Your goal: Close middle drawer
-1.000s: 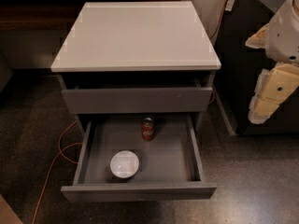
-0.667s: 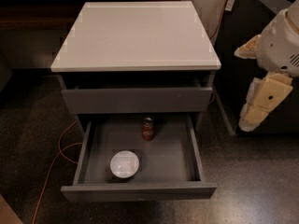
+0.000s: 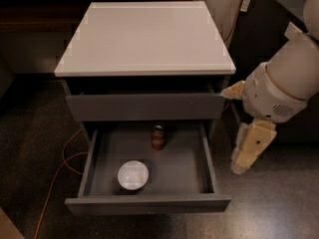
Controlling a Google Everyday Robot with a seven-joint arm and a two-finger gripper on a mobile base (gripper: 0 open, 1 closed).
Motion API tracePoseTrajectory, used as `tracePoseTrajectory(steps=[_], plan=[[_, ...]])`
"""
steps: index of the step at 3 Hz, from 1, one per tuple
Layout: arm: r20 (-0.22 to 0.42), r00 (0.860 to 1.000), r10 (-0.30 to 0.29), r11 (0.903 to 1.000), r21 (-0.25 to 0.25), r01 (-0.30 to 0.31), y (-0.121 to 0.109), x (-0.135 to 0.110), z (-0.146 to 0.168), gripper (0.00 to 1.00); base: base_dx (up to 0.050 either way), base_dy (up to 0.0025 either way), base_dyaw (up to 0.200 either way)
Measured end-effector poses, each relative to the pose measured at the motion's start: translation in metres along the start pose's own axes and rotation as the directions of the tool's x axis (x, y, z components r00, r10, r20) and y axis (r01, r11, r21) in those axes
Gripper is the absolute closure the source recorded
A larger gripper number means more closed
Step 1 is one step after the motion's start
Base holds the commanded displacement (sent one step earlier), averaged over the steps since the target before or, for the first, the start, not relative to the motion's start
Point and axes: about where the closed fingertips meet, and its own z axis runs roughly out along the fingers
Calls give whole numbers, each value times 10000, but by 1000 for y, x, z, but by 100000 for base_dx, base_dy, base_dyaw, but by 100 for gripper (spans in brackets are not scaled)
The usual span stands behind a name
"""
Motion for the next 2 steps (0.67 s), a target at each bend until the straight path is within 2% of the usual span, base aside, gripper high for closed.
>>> tracePoseTrajectory(steps=[2], plan=[[115,9985,-543,9985,-20,544,24,3,75,0,0,0,0]])
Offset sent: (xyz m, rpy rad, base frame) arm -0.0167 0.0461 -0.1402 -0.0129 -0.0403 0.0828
